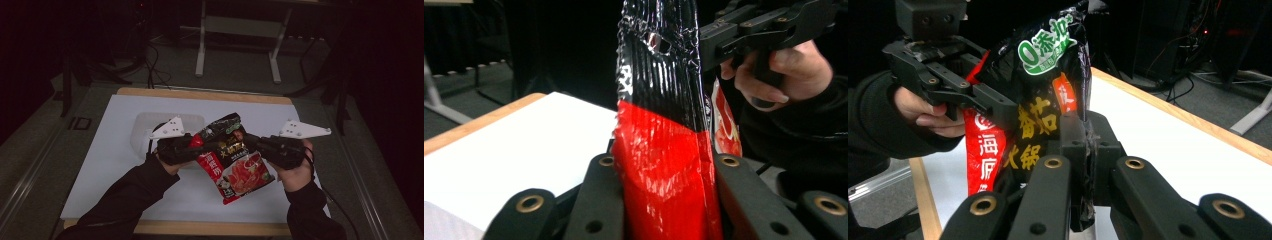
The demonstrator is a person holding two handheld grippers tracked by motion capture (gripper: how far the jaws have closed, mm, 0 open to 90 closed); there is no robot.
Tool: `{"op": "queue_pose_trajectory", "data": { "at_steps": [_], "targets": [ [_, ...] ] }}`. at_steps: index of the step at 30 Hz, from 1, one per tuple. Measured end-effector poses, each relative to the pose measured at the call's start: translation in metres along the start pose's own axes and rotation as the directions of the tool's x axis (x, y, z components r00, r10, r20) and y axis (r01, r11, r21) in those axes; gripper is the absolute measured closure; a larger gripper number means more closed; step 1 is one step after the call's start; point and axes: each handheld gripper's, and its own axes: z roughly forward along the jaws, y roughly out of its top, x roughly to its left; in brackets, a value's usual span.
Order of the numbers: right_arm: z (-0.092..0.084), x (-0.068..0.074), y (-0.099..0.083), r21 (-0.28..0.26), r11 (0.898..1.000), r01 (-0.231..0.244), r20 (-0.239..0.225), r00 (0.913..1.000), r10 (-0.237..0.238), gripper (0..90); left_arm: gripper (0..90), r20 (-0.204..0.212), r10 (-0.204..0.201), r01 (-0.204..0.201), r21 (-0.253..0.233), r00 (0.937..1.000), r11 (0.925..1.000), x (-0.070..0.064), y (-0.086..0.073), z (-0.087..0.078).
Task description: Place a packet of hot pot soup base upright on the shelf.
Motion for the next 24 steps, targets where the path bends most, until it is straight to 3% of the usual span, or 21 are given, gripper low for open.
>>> {"op": "queue_pose_trajectory", "data": {
  "at_steps": [16,21,22,24],
  "targets": [
    [-0.002,-0.001,-0.002,-0.031,0.999,0.022,0.041,0.9989,-0.021,81.9,83.8,-0.076,0.034,-0.029,0.059,0.9965,0.9978,-0.013,0.028,-0.004],
    [-0.006,-0.005,-0.004,-0.065,0.998,0.007,0.090,0.9959,-0.001,59.5,84.2,-0.134,0.042,-0.037,0.036,0.9901,0.9987,-0.009,0.041,-0.017],
    [-0.009,-0.005,-0.006,-0.074,0.997,0.011,0.132,0.9912,-0.001,50.4,84.2,-0.148,0.042,-0.037,0.032,0.9882,0.9988,-0.007,0.044,-0.021],
    [-0.011,-0.007,-0.008,-0.082,0.997,0.002,0.151,0.9885,0.011,46.4,84.3,-0.182,0.038,-0.036,0.015,0.9825,0.9992,-0.004,0.050,-0.029]
  ]
}}
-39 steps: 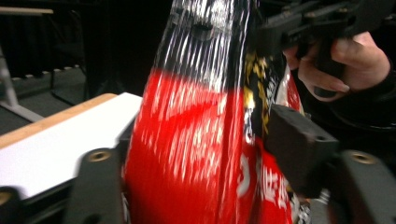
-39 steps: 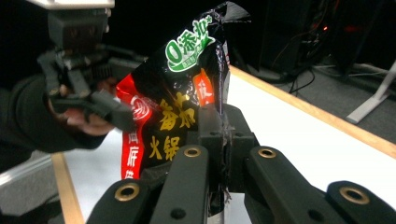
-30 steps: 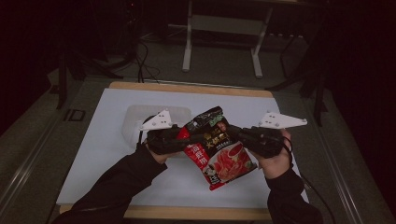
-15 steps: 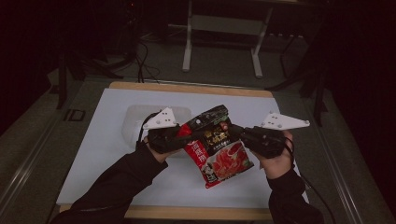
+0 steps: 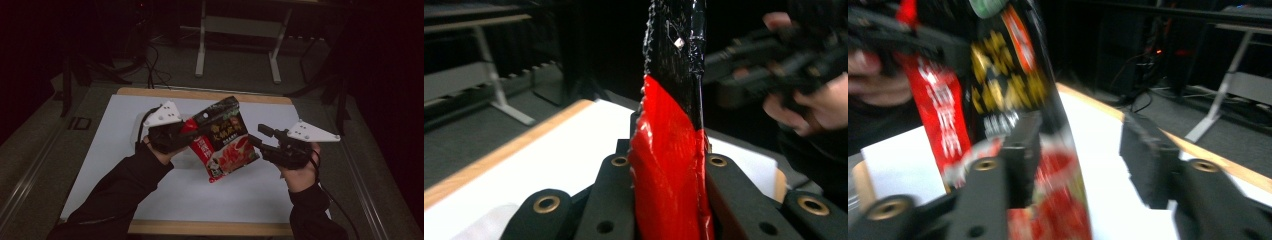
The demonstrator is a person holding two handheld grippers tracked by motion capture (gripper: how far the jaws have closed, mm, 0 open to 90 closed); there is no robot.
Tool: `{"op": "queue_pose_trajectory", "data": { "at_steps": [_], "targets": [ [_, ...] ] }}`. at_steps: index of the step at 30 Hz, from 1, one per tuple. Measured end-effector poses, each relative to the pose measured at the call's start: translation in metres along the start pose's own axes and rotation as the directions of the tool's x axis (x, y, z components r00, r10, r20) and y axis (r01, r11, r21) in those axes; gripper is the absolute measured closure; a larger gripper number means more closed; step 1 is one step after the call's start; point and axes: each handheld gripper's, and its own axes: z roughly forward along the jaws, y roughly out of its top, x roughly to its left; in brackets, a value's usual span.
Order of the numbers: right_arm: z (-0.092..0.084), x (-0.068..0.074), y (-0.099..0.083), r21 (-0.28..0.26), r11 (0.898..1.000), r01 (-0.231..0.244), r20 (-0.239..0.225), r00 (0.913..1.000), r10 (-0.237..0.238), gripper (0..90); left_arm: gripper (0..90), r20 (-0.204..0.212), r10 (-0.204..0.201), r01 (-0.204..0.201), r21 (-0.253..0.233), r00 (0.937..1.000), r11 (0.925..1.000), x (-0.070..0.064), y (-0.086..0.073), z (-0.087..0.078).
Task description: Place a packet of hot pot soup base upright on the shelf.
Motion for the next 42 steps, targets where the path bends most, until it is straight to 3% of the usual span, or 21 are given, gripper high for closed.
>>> {"op": "queue_pose_trajectory", "data": {
  "at_steps": [1,2,3,4,5,7,9,11,16,21,22,24,27,28,29,31,34,35,36,38,42],
  "targets": [
    [-0.001,-0.001,-0.001,-0.002,1.000,-0.004,0.004,1.0000,0.004,37.5,84.2,-0.043,0.000,-0.001,-0.005,0.9991,1.0000,0.004,0.006,-0.007],
    [-0.001,-0.001,-0.001,-0.002,1.000,-0.004,0.004,1.0000,0.004,37.5,84.3,-0.043,0.000,-0.001,-0.005,0.9991,1.0000,0.004,0.006,-0.007],
    [-0.002,-0.003,-0.002,-0.005,1.000,-0.017,0.012,0.9998,0.017,26.2,84.3,-0.086,0.017,-0.017,0.005,0.9961,0.9998,0.008,0.010,-0.012],
    [-0.002,-0.004,-0.003,-0.005,1.000,-0.023,0.013,0.9997,0.023,20.5,84.3,-0.086,0.017,-0.017,0.005,0.9961,0.9998,0.008,0.010,-0.012],
    [-0.002,-0.004,-0.003,-0.005,1.000,-0.023,0.013,0.9997,0.023,20.5,84.3,-0.109,0.023,-0.023,0.008,0.9938,0.9997,0.011,0.013,-0.016],
    [-0.003,-0.004,-0.006,0.000,1.000,-0.014,0.010,0.9999,0.014,11.2,84.4,-0.155,0.041,-0.039,0.015,0.9870,0.9991,0.016,0.014,-0.021],
    [-0.002,-0.004,-0.007,0.008,1.000,-0.004,0.008,1.0000,0.004,10.6,84.4,-0.185,0.054,-0.050,0.029,0.9812,0.9983,0.021,0.014,-0.026],
    [-0.002,-0.002,-0.010,0.007,1.000,0.001,-0.015,0.9999,-0.001,10.3,84.4,-0.207,0.053,-0.047,0.037,0.9769,0.9982,0.028,0.013,-0.032],
    [-0.004,-0.002,-0.013,-0.004,1.000,-0.006,-0.018,0.9998,0.006,10.3,84.4,-0.264,0.042,-0.032,0.043,0.9636,0.9986,0.043,0.006,-0.045],
    [-0.005,-0.001,-0.016,0.013,1.000,0.000,-0.008,1.0000,0.000,10.3,84.4,-0.325,0.026,-0.008,0.055,0.9454,0.9985,0.064,-0.003,-0.065],
    [-0.005,-0.001,-0.016,0.013,1.000,0.000,-0.008,1.0000,0.000,10.3,84.4,-0.325,0.026,-0.008,0.055,0.9454,0.9985,0.064,-0.003,-0.065],
    [-0.005,0.000,-0.019,0.025,1.000,0.000,-0.006,1.0000,0.000,10.4,84.4,-0.353,0.020,0.000,0.058,0.9353,0.9983,0.075,-0.008,-0.076],
    [-0.004,0.000,-0.020,0.029,1.000,-0.003,-0.009,1.0000,0.004,10.4,84.3,-0.360,0.010,0.010,0.056,0.9328,0.9984,0.078,-0.009,-0.079],
    [-0.004,0.000,-0.021,0.032,0.999,-0.006,-0.007,1.0000,0.006,10.4,84.3,-0.370,0.016,0.008,0.063,0.9289,0.9980,0.086,-0.012,-0.087],
    [-0.004,0.001,-0.021,0.031,0.999,-0.006,-0.009,0.9999,0.007,10.4,84.4,-0.369,0.013,0.013,0.067,0.9292,0.9977,0.090,-0.013,-0.091],
    [-0.004,0.001,-0.022,0.031,0.999,-0.007,-0.014,0.9999,0.007,10.4,84.3,-0.386,0.002,0.028,0.073,0.9225,0.9969,0.096,-0.014,-0.097],
    [-0.004,0.001,-0.023,0.032,0.999,-0.011,-0.018,0.9998,0.012,10.4,84.3,-0.432,-0.003,0.044,0.084,0.9019,0.9955,0.102,-0.016,-0.106],
    [-0.004,0.001,-0.023,0.032,0.999,-0.011,-0.018,0.9998,0.012,10.4,84.4,-0.432,-0.003,0.044,0.084,0.9019,0.9955,0.102,-0.016,-0.106],
    [-0.004,0.001,-0.024,0.037,0.999,-0.013,-0.015,0.9998,0.014,10.4,84.3,-0.472,-0.002,0.056,0.099,0.8815,0.9935,0.104,-0.016,-0.110],
    [-0.003,0.001,-0.025,0.038,0.999,-0.019,-0.018,0.9996,0.019,10.4,84.3,-0.502,0.000,0.064,0.110,0.8646,0.9918,0.106,-0.018,-0.111],
    [-0.002,0.000,-0.028,0.039,0.999,-0.026,-0.018,0.9995,0.026,10.4,84.3,-0.530,-0.013,0.085,0.110,0.8477,0.9903,0.110,-0.026,-0.110]
  ]
}}
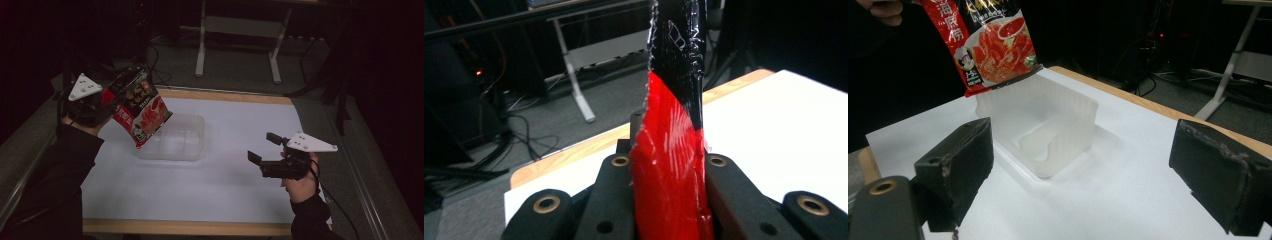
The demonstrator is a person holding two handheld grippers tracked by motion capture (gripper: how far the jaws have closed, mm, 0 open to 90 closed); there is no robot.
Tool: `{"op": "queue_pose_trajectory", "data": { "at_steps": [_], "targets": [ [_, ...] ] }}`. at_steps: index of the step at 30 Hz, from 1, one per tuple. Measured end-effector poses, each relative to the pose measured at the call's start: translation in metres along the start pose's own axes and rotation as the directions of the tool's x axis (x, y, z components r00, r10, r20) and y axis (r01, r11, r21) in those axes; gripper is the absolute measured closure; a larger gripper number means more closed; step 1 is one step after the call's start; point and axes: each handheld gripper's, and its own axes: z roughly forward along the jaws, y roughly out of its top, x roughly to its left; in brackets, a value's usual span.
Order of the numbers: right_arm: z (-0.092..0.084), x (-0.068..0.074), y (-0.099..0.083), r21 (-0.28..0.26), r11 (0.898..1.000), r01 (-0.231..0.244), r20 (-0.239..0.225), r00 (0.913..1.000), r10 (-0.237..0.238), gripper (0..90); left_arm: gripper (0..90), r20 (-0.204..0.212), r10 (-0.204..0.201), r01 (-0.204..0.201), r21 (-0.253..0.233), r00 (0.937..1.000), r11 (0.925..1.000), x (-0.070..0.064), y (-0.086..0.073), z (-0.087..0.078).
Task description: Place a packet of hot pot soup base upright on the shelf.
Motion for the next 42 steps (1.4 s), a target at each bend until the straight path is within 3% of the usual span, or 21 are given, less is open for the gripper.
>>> {"op": "queue_pose_trajectory", "data": {
  "at_steps": [2,8,17,23,32,37,39,42],
  "targets": [
    [0.000,0.000,0.000,0.000,1.000,0.001,0.002,1.0000,-0.001,10.4,84.2,-0.003,-0.003,0.003,-0.001,1.0000,1.0000,0.000,-0.002,0.002],
    [-0.001,-0.001,-0.003,0.000,1.000,-0.006,0.005,1.0000,0.006,10.5,84.3,-0.086,-0.012,0.014,0.022,0.9962,0.9997,-0.004,-0.010,0.014],
    [-0.002,-0.002,-0.006,0.002,1.000,-0.013,0.005,0.9999,0.013,10.5,84.3,-0.112,0.001,0.004,0.039,0.9937,0.9992,-0.013,-0.022,0.023],
    [-0.003,-0.003,-0.007,0.002,1.000,-0.007,0.006,1.0000,0.007,10.5,84.2,-0.165,0.003,0.006,0.052,0.9864,0.9986,-0.016,-0.028,0.027],
    [-0.003,-0.001,-0.008,0.003,1.000,-0.002,0.002,1.0000,0.002,10.4,84.0,-0.179,-0.010,0.028,0.100,0.9837,0.9946,-0.018,-0.040,0.039],
    [-0.002,-0.002,-0.009,0.007,1.000,-0.004,0.002,1.0000,0.004,10.5,83.8,-0.209,-0.006,0.030,0.114,0.9779,0.9930,-0.021,-0.045,0.044],
    [-0.002,-0.002,-0.009,0.009,1.000,-0.007,-0.001,1.0000,0.007,10.5,83.6,-0.196,0.000,0.024,0.119,0.9807,0.9926,-0.021,-0.046,0.046],
    [-0.001,-0.003,-0.011,0.015,1.000,-0.008,-0.004,1.0000,0.008,10.5,83.4,-0.172,0.038,-0.008,0.176,0.9844,0.9844,-0.026,-0.052,0.056]
  ]
}}
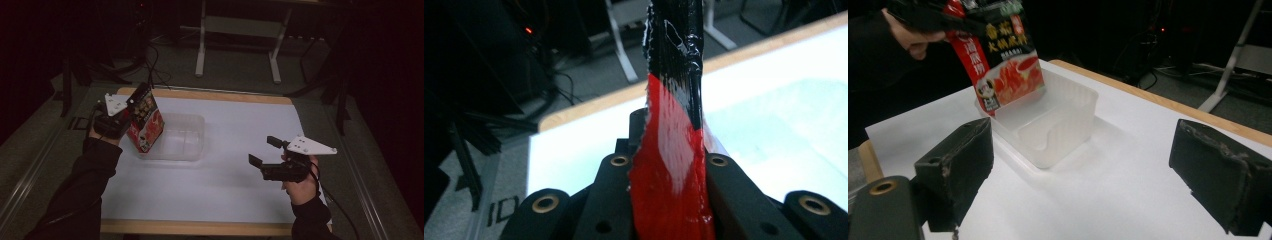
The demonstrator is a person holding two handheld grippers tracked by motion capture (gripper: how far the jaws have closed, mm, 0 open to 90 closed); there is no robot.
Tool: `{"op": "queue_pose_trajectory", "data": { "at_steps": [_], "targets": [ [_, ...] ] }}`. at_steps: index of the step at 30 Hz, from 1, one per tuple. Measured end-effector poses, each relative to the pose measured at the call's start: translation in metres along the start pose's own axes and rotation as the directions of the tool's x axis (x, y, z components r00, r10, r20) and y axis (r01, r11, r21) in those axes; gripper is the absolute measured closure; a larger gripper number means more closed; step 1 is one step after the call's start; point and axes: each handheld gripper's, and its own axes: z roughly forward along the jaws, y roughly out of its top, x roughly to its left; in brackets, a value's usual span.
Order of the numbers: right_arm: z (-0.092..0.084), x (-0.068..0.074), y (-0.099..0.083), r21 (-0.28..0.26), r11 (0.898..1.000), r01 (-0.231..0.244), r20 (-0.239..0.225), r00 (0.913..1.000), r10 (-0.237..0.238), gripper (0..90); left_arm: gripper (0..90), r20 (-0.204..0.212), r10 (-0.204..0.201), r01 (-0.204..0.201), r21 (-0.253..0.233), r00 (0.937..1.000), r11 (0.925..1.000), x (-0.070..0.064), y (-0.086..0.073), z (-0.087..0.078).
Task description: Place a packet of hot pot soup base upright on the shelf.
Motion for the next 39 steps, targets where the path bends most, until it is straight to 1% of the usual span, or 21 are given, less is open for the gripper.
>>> {"op": "queue_pose_trajectory", "data": {
  "at_steps": [3,5,7,9,12,13,14,15,17,20,21,23,24,25,27,28,30,32,33,36,39],
  "targets": [
    [0.001,0.000,-0.001,0.004,1.000,0.000,-0.003,1.0000,0.000,10.5,83.1,0.026,0.017,-0.017,0.017,0.9995,0.9997,-0.004,-0.006,0.010],
    [0.002,0.001,-0.002,0.012,1.000,0.002,-0.009,1.0000,-0.001,10.5,82.0,0.035,0.014,-0.014,-0.002,0.9993,0.9999,-0.004,-0.007,0.011],
    [0.003,0.001,-0.003,0.016,1.000,0.000,-0.011,0.9999,0.000,10.5,77.7,0.058,0.019,-0.018,-0.022,0.9981,0.9996,-0.002,-0.008,0.011],
    [0.004,0.001,-0.003,0.017,1.000,-0.001,-0.013,0.9999,0.001,10.5,71.5,0.119,-0.010,0.014,-0.033,0.9928,0.9994,0.003,-0.010,0.011],
    [0.004,0.001,-0.003,0.017,1.000,-0.002,-0.014,0.9999,0.002,10.5,62.9,0.125,-0.014,0.019,-0.041,0.9920,0.9990,0.005,-0.011,0.010],
    [0.004,0.001,-0.003,0.017,1.000,-0.001,-0.015,0.9999,0.001,10.5,61.4,0.175,-0.037,0.051,-0.072,0.9838,0.9961,0.009,-0.011,0.007],
    [0.004,0.001,-0.003,0.017,1.000,-0.001,-0.015,0.9999,0.001,10.5,59.0,0.175,-0.037,0.051,-0.072,0.9838,0.9961,0.009,-0.011,0.007],
    [0.004,0.001,-0.003,0.017,1.000,-0.001,-0.014,0.9999,0.001,10.5,54.9,0.198,-0.044,0.069,-0.123,0.9792,0.9900,0.012,-0.010,0.002],
    [0.004,0.001,-0.003,0.019,1.000,-0.001,-0.015,0.9999,0.001,10.5,46.4,0.200,-0.054,0.084,-0.148,0.9782,0.9854,0.014,-0.008,-0.003],
    [0.005,0.001,-0.003,0.020,1.000,0.000,-0.015,0.9999,0.000,10.5,33.5,0.239,-0.067,0.119,-0.212,0.9687,0.9700,0.017,-0.004,-0.013],
    [0.005,0.001,-0.003,0.020,1.000,0.000,-0.015,0.9999,0.000,10.5,28.5,0.239,-0.067,0.119,-0.212,0.9687,0.9700,0.017,-0.004,-0.013],
    [0.005,0.001,-0.003,0.019,1.000,0.000,-0.016,0.9999,0.001,10.5,21.0,0.283,-0.081,0.152,-0.240,0.9558,0.9588,0.020,-0.001,-0.021],
    [0.005,0.001,-0.003,0.020,1.000,-0.001,-0.016,0.9999,0.001,10.5,15.3,0.295,-0.076,0.153,-0.249,0.9525,0.9564,0.020,0.000,-0.023],
    [0.005,0.002,-0.003,0.020,1.000,-0.001,-0.017,0.9999,0.001,10.5,13.7,0.289,-0.072,0.149,-0.253,0.9547,0.9560,0.019,0.000,-0.025],
    [0.005,0.002,-0.003,0.020,1.000,0.001,-0.017,0.9999,-0.001,10.5,10.8,0.303,-0.054,0.141,-0.272,0.9514,0.9520,0.018,0.000,-0.030],
    [0.004,0.002,-0.003,0.021,1.000,-0.002,-0.017,0.9999,0.002,10.5,9.2,0.297,-0.046,0.132,-0.276,0.9538,0.9519,0.017,0.001,-0.032],
    [0.004,0.002,-0.004,0.022,1.000,-0.003,-0.017,0.9999,0.004,10.5,8.2,0.326,-0.050,0.151,-0.291,0.9439,0.9447,0.016,0.000,-0.036],
    [0.004,0.002,-0.004,0.025,1.000,-0.004,-0.015,0.9999,0.004,10.5,6.9,0.333,-0.047,0.151,-0.294,0.9418,0.9439,0.016,0.000,-0.037],
    [0.004,0.002,-0.004,0.025,1.000,-0.004,-0.015,0.9999,0.004,10.5,6.9,0.346,-0.042,0.151,-0.294,0.9373,0.9438,0.015,-0.001,-0.039],
    [0.003,0.001,-0.005,0.027,1.000,-0.001,-0.007,1.0000,0.001,13.2,3.4,0.362,-0.026,0.139,-0.289,0.9318,0.9472,0.011,-0.002,-0.043],
    [0.003,0.000,-0.005,0.023,1.000,-0.009,-0.007,0.9999,0.009,13.2,3.0,0.368,-0.019,0.136,-0.293,0.9295,0.9465,0.009,-0.004,-0.046]
  ]
}}
